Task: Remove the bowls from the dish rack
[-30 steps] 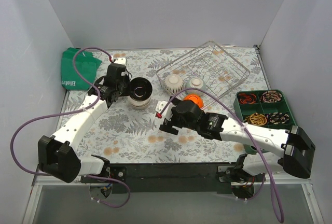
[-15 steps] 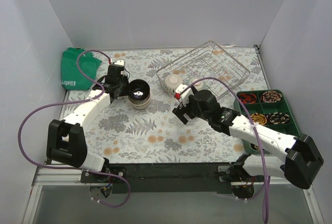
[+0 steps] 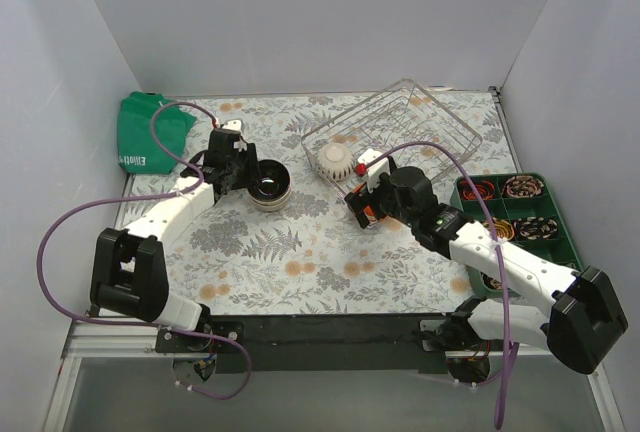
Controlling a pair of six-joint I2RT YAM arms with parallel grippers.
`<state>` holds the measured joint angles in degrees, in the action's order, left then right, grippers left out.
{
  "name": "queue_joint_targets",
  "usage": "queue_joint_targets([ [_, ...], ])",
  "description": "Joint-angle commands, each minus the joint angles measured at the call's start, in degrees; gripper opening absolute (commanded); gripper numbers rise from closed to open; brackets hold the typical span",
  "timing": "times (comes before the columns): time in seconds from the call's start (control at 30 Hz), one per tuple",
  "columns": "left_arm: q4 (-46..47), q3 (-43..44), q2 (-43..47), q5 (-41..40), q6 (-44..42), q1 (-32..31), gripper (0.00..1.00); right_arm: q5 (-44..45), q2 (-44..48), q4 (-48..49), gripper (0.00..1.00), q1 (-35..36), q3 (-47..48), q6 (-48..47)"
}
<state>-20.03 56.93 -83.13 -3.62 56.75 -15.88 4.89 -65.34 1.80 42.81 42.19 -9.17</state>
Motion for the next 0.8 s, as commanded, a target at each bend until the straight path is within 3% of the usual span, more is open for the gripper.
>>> queue_joint_targets([
  [0.0, 1.7, -0.9, 4.1, 0.0, -0.3, 0.0, 0.54, 1.1, 0.1, 3.1, 0.98, -1.2, 1.2, 1.5],
  [0.33, 1.9, -2.0, 9.8, 0.0, -0.6, 0.0, 0.93, 3.2, -5.8, -1.1, 0.97, -6.1, 8.9, 2.5],
  [0.47, 2.3, -2.7, 11.5, 0.2, -0.8, -0.1, 0.98, 4.1, -9.8, -3.9, 0.97, -8.3, 12.8, 2.9],
  [0.77, 2.7, -3.4, 13.2, -1.4, -1.3, -1.2, 0.98, 4.0, -19.9, -7.8, 0.96, -14.7, 20.2, 3.1],
])
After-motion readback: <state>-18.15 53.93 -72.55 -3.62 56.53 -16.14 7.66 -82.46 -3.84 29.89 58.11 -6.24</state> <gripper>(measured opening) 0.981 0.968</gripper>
